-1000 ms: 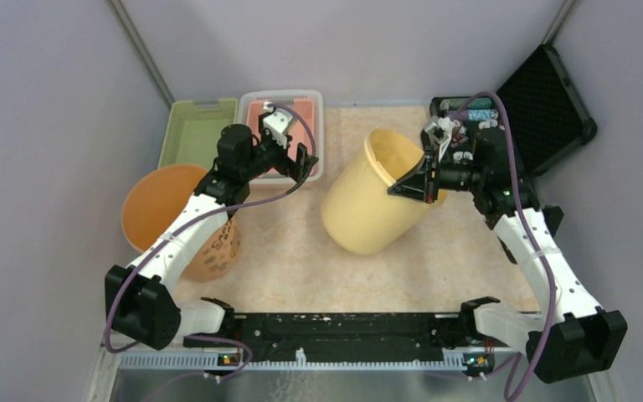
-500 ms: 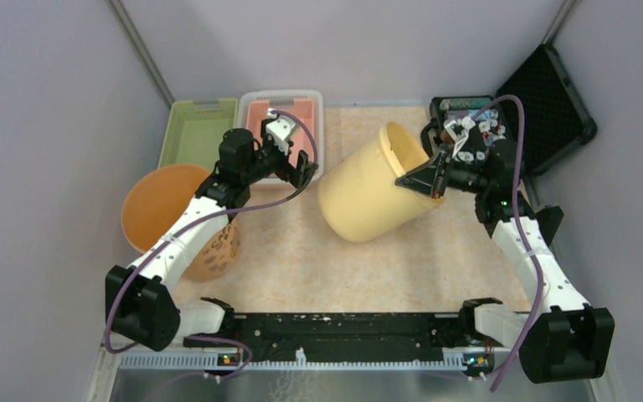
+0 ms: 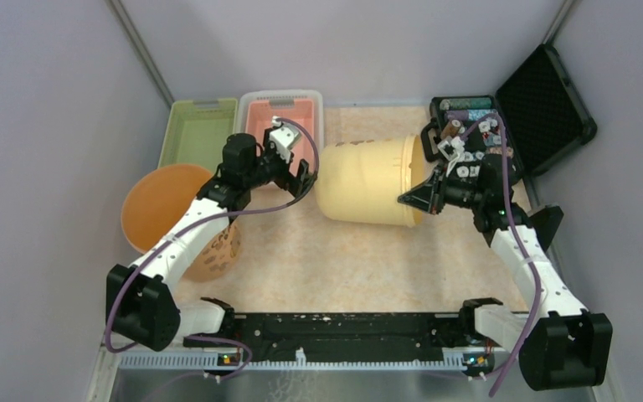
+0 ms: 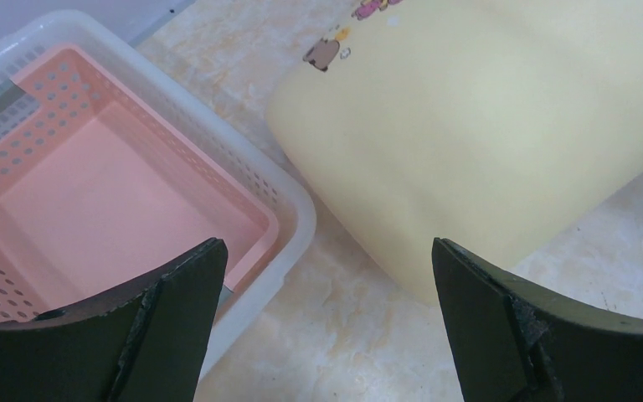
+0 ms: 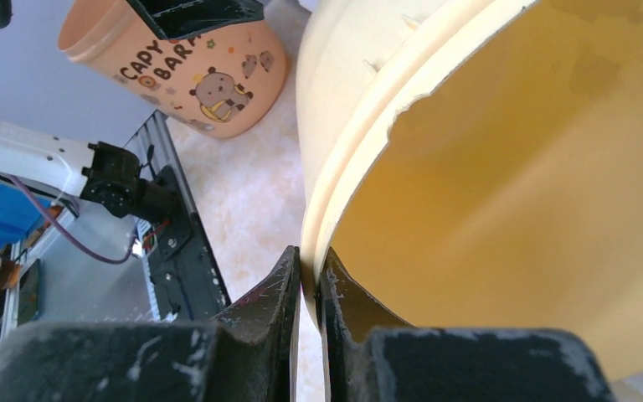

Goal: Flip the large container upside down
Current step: Turn the container upside down at the center of the board.

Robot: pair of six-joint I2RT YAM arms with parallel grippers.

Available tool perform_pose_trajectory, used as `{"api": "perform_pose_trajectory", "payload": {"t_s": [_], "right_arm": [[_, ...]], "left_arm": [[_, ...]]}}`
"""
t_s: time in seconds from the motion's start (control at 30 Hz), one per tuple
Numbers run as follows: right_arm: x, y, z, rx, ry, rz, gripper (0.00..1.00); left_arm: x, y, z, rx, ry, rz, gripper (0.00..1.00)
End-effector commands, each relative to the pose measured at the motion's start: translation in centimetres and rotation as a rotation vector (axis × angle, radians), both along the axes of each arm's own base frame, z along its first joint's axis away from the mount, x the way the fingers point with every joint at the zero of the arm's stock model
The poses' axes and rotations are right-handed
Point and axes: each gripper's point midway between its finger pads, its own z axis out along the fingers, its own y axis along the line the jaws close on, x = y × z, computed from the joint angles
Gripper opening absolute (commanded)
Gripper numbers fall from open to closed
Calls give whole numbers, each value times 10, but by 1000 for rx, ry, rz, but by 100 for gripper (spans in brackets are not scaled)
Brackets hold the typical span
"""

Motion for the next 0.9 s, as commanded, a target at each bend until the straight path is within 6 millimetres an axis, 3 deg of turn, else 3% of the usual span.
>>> {"api": "perform_pose_trajectory", "payload": {"t_s": [0.0,0.23,0.43,0.53,0.87], "right_arm": [[4,-9,-5,-61,-87,-41,10],[1,-17,-12,-126,-147,-76,13],[2,-23,-15,-162,-173,-105,36],[5,-25,-18,-174,-172,-123,42],[12,-35,-19,-229,-219,-186,66]], "left_arm": [[-7,-2,-9,-11,16,-31,99],[-11,-6,-21,-31,44,-43,99],[-6,-13,-24,-56,92,-56,99],[1,-19,-23,-65,136,-57,99],[26,-46,13,-175,209,-97,99]]}}
